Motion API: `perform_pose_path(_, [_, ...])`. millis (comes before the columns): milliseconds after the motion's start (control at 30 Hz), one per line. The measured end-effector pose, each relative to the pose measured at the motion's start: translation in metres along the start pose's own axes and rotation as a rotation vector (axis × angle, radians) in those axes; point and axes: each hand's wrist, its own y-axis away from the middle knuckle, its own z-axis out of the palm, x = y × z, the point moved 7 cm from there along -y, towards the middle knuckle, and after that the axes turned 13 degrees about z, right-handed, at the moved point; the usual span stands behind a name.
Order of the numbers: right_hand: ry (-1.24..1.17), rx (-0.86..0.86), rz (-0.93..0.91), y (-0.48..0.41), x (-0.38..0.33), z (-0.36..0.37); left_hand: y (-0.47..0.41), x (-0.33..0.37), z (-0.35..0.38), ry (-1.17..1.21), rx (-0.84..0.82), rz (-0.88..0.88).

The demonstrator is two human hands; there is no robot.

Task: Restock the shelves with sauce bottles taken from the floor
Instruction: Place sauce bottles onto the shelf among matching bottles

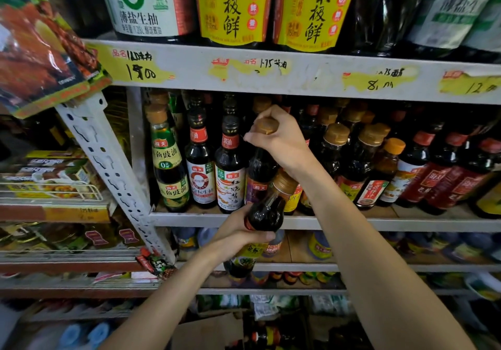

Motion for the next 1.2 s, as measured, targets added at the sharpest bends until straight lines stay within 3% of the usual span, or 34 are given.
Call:
perform_pose_path(400, [0.074,-0.003,0.039,-0.01,0.003,-0.003,-0.015,-0.003,0.0,0.03,0.032,-0.025])
perform_pose_path(533, [0.275,-0.036,0.09,-0.015,0.006,-0.001,-0.013,-0.006,-0.005,0.013,-0.021,-0.039])
perform_pose_path(733, [0.383,-0.021,0.157,-0.017,0.003,0.001,-0.009,-0.013,-0.02,-0.056,-0.072,-0.019])
perform_pose_path(1000, [1.018,0.114,0.022,-0.007,-0.014,0.02,0.006,-0.017,-0.039,0.025,-0.136,-0.054])
perform_pose_path(1200, [1.033,0.087,-0.01,-0.001,-0.016,0.02,0.02,-0.011,-0.05,0.167,-0.062,-0.053])
